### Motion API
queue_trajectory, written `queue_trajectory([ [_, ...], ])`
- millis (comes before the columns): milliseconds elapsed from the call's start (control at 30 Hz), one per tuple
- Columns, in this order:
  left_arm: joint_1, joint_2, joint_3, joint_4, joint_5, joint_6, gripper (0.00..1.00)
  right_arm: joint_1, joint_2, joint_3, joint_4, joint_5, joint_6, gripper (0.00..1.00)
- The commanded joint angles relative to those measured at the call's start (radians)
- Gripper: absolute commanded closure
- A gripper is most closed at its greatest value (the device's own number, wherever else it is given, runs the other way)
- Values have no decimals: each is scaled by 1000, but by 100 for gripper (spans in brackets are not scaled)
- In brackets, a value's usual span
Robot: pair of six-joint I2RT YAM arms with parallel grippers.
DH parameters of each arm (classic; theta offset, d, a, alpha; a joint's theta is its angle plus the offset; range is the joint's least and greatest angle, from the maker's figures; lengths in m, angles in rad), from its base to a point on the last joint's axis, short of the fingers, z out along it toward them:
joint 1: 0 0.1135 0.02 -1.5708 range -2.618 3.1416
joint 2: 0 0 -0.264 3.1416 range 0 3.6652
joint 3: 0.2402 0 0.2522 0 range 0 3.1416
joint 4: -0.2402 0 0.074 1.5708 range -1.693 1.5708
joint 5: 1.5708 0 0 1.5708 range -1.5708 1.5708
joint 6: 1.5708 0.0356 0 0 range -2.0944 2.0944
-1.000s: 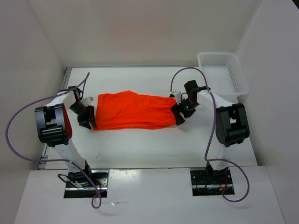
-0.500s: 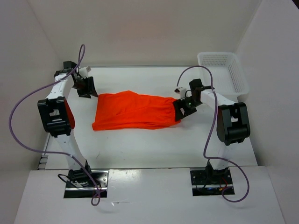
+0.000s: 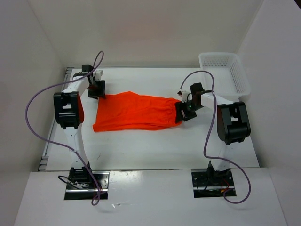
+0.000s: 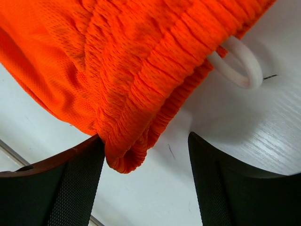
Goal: Fold and stack the shorts
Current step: Fold the shorts
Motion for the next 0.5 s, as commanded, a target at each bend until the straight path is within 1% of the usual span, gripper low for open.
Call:
queue_trajectory([
  [0, 10, 32, 31, 46, -103, 4, 38, 1, 35, 18, 84, 27, 54, 26],
  [100, 10, 53, 20, 46, -122, 4, 46, 30, 57, 18, 95, 62, 54, 30],
  [133, 10, 53, 20, 46, -122, 4, 52, 42, 57, 18, 95, 83, 54, 32],
  [200, 10, 53, 9, 35, -46, 4, 58, 66, 57, 6, 105, 93, 54, 35],
  [233, 10, 53, 0, 25, -7, 4, 60, 76, 57, -3, 105, 93, 54, 39],
  [267, 10, 44, 0, 15, 71, 4, 62, 76, 66, -3, 105, 58, 54, 41],
  [300, 10, 44, -10, 15, 97, 4, 67, 85, 66, 7, 105, 45, 66, 44],
  [333, 10, 44, -11, 3, 113, 4, 70, 85, 75, 7, 105, 45, 67, 48],
  [367, 10, 32, -21, 3, 101, 4, 75, 85, 75, 18, 105, 54, 67, 59],
  [400, 10, 32, -21, 3, 81, 4, 88, 85, 75, 18, 119, 70, 67, 65],
  [433, 10, 32, -21, 3, 56, 4, 93, 85, 85, 29, 119, 86, 67, 70],
  [467, 10, 32, -21, 3, 33, 4, 96, 85, 85, 40, 128, 118, 67, 80],
])
